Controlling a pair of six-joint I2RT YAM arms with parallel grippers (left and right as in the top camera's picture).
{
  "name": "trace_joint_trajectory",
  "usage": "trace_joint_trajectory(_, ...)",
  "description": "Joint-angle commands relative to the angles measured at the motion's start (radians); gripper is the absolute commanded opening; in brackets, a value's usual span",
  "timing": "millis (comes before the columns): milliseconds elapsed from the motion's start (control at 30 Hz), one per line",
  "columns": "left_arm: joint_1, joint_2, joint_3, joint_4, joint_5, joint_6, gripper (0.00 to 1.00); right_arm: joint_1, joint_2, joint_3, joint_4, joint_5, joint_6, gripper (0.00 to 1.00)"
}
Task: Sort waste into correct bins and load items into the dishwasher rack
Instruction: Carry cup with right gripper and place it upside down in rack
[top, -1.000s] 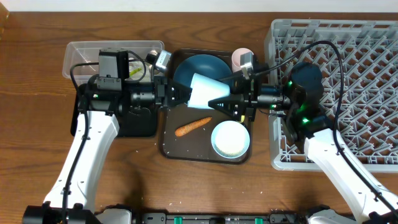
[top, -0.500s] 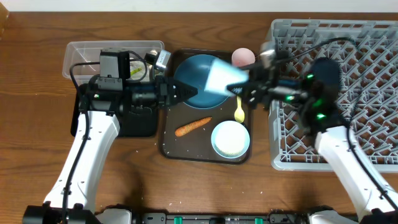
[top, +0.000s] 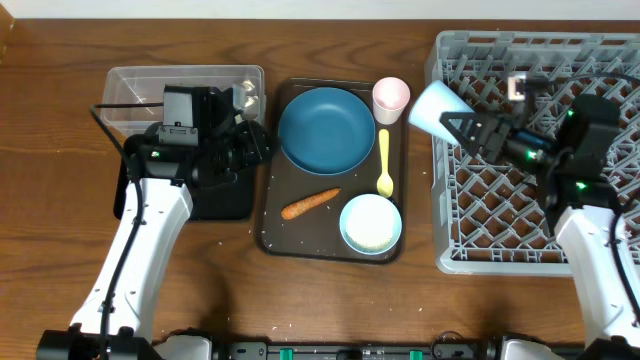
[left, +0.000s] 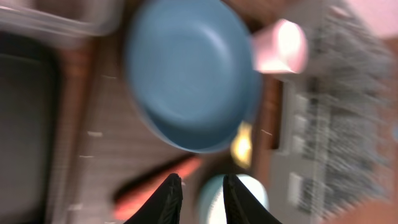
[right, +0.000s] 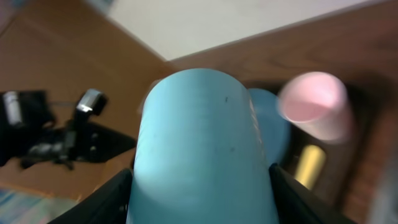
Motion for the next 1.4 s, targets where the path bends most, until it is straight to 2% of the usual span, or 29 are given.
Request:
trace_joint_trajectory(0,0.0,0.011,0.002,-0.02,-0.267,0.002,0.25,-0.024,-0.026,0.07,-0.133,0.173,-0.126,0.57)
trace_joint_trajectory(167,0.0,0.023,-0.008,-0.027,-0.349,0.003,0.26,-0.021,-0.026,0.211,-0.429,0.393,-0.191,0.56)
trace_joint_trajectory(367,0.0,0.06,-0.008,-0.028,-0.352,0.002,0.26,-0.021,-0.026,0.442,-0.785,0.706,-0.219,0.56)
trace_joint_trajectory(500,0.0,0.097,-0.008,-0.029,-0.352,0.002,0.26,-0.021,-0.026,0.511,-0.929,0.883,-0.219,0.57)
trace_joint_trajectory(867,0.0,0.173,-0.008,-0.031,-0.352,0.002,0.26,-0.02,0.092,0.512,-1.078,0.955,-0.218,0.58)
trace_joint_trajectory(1367,0.0,0.174,-0.008,-0.031,-0.352,0.002,0.26,-0.002,0.311,0.512,-1.069,0.955,-0.214,0.59)
